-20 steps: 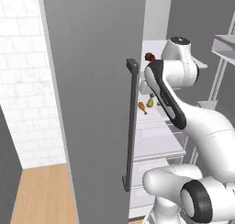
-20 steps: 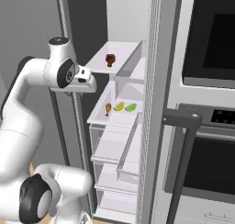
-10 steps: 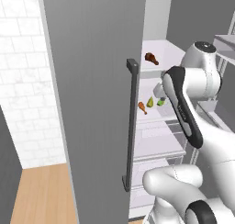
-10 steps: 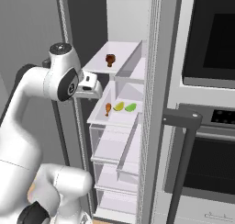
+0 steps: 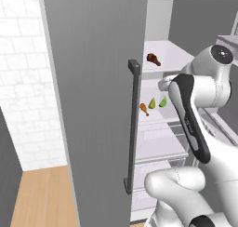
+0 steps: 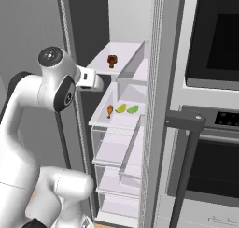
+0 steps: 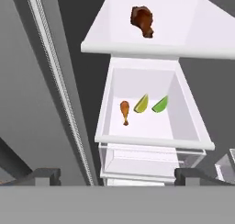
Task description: Place one lemon wedge and one chicken drumstick in each tupperware on the nearby counter, to pack two identical lunches.
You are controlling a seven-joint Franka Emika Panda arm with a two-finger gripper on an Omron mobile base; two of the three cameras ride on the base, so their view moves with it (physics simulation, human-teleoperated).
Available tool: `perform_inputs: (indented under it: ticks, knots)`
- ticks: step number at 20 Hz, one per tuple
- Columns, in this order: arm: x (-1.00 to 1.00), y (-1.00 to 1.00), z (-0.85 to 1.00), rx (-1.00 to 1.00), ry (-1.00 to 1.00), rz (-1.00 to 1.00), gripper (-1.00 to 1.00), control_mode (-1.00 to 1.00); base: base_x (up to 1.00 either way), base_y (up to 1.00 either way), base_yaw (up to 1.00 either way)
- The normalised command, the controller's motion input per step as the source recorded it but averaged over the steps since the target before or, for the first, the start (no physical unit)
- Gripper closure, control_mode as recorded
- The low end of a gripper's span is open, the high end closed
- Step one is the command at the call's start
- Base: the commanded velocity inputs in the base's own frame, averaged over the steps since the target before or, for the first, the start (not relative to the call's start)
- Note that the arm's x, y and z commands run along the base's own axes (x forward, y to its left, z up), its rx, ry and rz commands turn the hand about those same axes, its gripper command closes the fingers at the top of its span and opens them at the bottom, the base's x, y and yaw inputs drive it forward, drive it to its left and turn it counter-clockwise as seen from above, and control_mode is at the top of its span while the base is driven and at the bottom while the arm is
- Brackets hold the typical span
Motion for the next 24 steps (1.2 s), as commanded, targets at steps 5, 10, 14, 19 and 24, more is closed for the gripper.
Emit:
perform_inputs:
  ticks: [5,10,14,19,24]
  knots:
    - [0.24,-0.23,0.56,0.0,0.0,0.0,-1.0,-1.0,0.0,0.0,0.0]
    - [0.36,-0.27,0.07,0.0,0.02,0.0,-1.0,-1.0,0.0,0.0,0.0]
    - [0.6,-0.06,-0.07,0.0,-0.02,0.01,-1.0,-1.0,0.0,0.0,0.0]
    - [0.69,-0.05,-0.01,0.0,-0.02,0.02,-1.0,-1.0,0.0,0.0,0.0]
    - [0.59,-0.16,0.0,0.0,0.0,0.06,-1.0,-1.0,0.0,0.0,0.0]
